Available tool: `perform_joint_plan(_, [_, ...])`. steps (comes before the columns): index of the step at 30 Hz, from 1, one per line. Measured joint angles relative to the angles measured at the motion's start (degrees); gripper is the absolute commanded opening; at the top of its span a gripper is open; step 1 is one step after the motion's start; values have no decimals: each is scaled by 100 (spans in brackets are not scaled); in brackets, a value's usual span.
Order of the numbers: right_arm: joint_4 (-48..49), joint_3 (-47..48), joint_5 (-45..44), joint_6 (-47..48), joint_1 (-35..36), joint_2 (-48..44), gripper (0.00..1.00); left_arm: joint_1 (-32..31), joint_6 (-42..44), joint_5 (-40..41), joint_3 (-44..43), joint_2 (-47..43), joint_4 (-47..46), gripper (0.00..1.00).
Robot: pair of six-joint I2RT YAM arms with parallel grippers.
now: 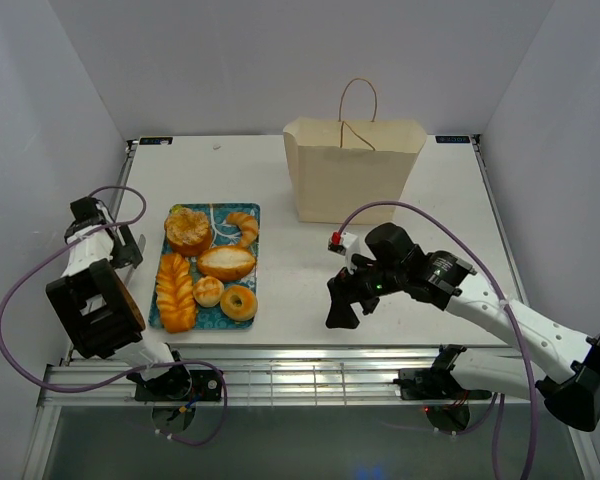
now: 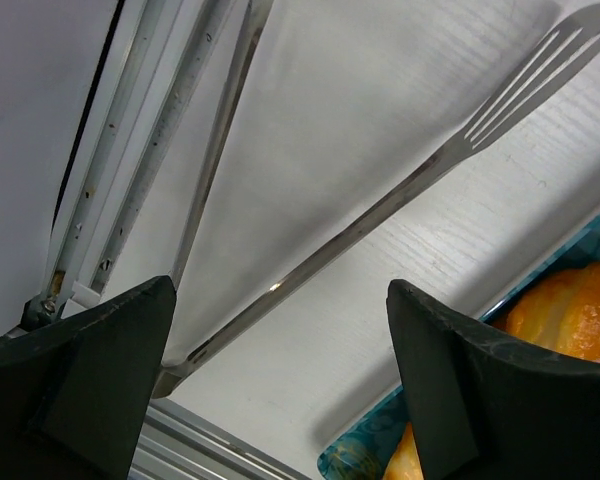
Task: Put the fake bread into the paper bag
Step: Pick up the clamp at the center of the board.
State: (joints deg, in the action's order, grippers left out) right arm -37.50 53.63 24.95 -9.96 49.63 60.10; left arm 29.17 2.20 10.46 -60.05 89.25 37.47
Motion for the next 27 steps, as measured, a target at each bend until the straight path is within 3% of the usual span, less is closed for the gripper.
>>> perform_joint_plan(27, [-203, 243, -876, 225, 1106, -413, 90, 179, 717, 219, 131, 708, -376, 94])
